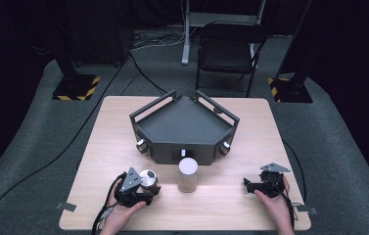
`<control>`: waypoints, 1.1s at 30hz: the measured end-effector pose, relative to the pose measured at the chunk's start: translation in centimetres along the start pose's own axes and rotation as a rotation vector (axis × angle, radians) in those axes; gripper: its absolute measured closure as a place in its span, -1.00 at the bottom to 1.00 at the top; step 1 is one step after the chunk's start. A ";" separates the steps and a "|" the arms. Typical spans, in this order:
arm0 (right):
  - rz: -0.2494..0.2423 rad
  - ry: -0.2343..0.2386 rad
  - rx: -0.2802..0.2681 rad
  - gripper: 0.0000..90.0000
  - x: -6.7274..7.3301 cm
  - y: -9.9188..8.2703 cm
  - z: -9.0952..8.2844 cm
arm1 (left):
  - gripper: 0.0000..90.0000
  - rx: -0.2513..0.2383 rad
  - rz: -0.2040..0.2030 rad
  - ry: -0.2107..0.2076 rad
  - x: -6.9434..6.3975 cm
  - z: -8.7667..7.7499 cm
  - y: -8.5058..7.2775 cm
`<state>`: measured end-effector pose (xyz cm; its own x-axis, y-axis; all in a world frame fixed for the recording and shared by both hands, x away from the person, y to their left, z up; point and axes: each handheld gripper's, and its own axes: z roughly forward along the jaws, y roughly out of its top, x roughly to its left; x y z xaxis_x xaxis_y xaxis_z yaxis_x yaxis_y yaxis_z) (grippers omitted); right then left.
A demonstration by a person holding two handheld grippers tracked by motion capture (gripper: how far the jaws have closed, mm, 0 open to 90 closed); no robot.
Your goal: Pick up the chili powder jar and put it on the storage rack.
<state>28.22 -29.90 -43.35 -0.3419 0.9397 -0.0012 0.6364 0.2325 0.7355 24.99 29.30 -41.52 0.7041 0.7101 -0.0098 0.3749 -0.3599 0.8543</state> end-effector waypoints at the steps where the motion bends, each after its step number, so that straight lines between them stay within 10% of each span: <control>1: 0.000 0.000 0.000 -0.91 0.0 0.0 0.0 | -0.31 0.000 -0.001 0.003 0.0 0.0 0.1; 33: 0.000 0.000 0.000 -0.91 0.0 0.0 0.0 | -0.31 -0.043 -0.030 0.096 0.5 -1.4 5.4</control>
<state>28.23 -29.91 -43.35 -0.3424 0.9396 -0.0011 0.6363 0.2327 0.7355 26.51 28.52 -36.18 0.6315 0.7753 0.0125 0.3671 -0.3131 0.8759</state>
